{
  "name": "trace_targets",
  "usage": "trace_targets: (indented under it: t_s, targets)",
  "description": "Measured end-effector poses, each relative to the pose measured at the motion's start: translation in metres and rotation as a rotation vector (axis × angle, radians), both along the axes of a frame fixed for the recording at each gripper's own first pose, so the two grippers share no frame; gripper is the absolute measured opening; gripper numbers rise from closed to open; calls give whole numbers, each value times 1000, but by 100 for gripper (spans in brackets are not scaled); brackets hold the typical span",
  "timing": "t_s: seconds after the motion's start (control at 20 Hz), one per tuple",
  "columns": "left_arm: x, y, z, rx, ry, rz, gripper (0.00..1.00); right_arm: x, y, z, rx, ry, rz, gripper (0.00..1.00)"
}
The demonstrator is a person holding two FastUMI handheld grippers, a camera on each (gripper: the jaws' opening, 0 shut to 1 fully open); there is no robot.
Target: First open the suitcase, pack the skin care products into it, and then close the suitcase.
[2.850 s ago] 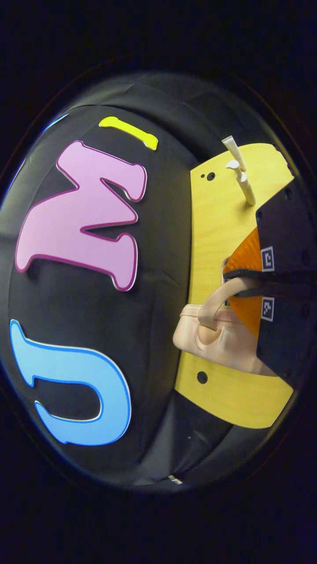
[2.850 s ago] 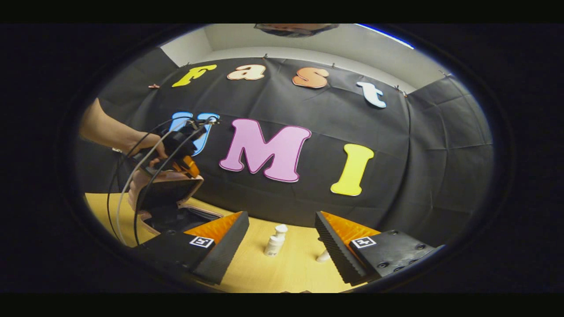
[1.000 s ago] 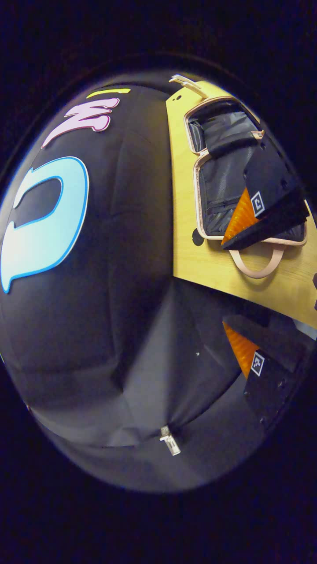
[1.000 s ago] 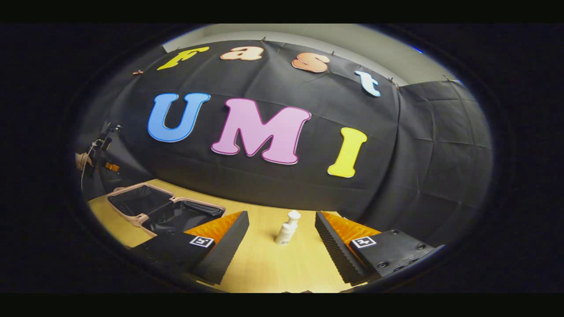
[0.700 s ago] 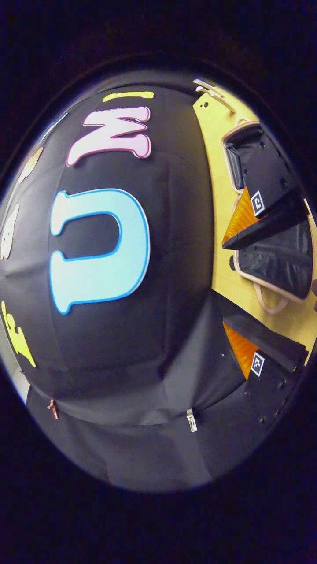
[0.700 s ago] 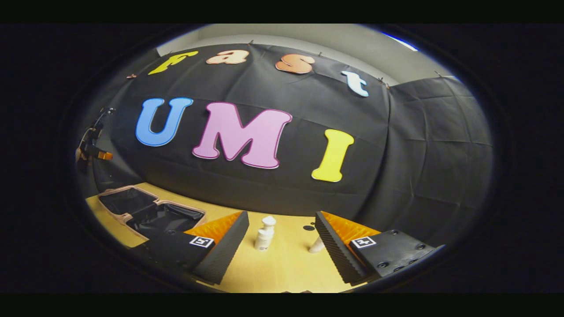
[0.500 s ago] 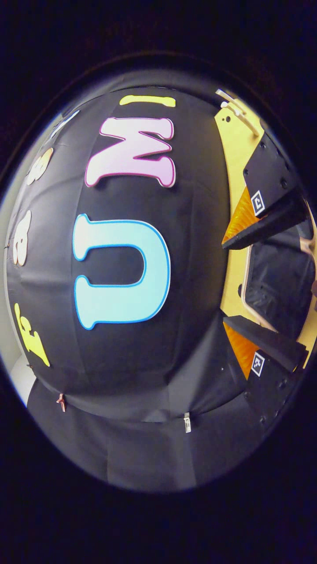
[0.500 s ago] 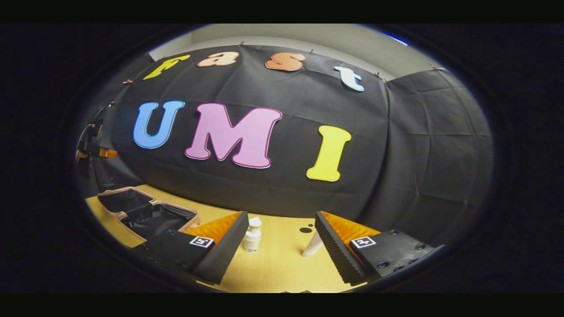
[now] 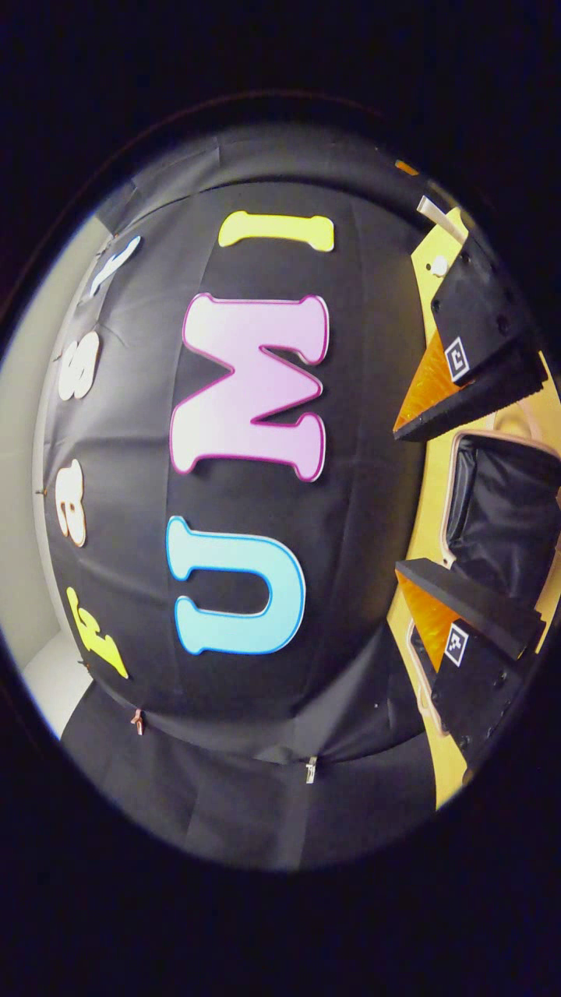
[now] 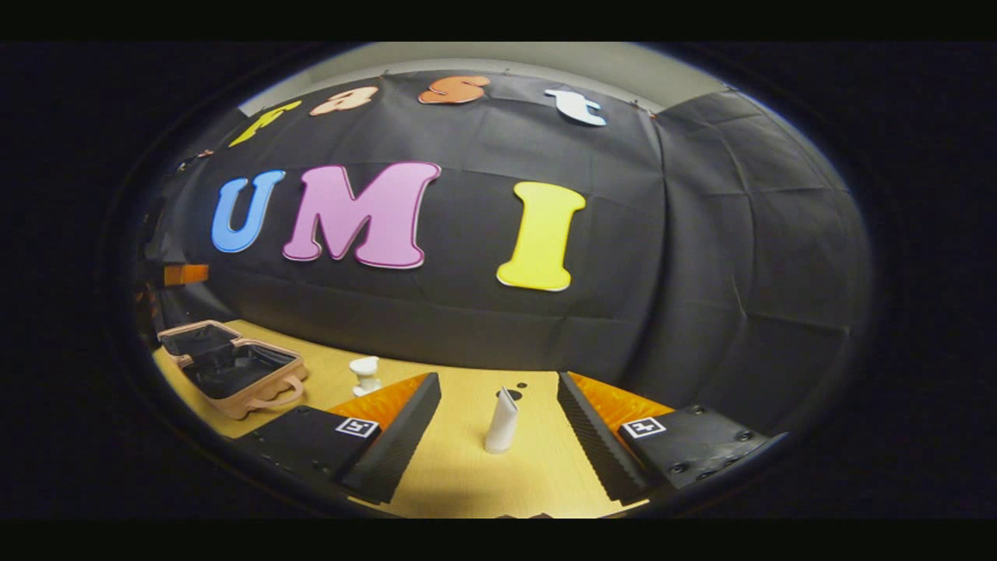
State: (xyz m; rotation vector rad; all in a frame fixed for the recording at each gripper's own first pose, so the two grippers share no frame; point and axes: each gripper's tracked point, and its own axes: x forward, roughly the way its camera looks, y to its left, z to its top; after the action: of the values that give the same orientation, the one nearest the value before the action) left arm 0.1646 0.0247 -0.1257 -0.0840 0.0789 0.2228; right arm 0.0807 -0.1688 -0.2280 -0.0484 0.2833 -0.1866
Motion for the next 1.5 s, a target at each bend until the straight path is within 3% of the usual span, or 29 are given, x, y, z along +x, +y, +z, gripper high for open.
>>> trace_targets:
  t_s: [0.15,0.45,0.8,0.95,1.1,1.5]
  targets:
    - [8,-72,-35,13,25,-84,96,-1,-7,-33,-53,9,3,97]
    - [20,-163,-97,-103,91,-212,95,14,-13,-85,-18,55,-14,97]
    - [36,-250,-162,-43,175,-406,96,10,-20,-130,36,130,3,97]
    - [60,-262,-191,18,225,-400,96,8,-23,-146,50,163,8,97]
    - [83,-282,-205,-19,235,-441,98,15,-21,-163,101,186,2,97]
    - [124,-301,-224,4,262,-458,96,49,-11,-195,142,214,-15,97]
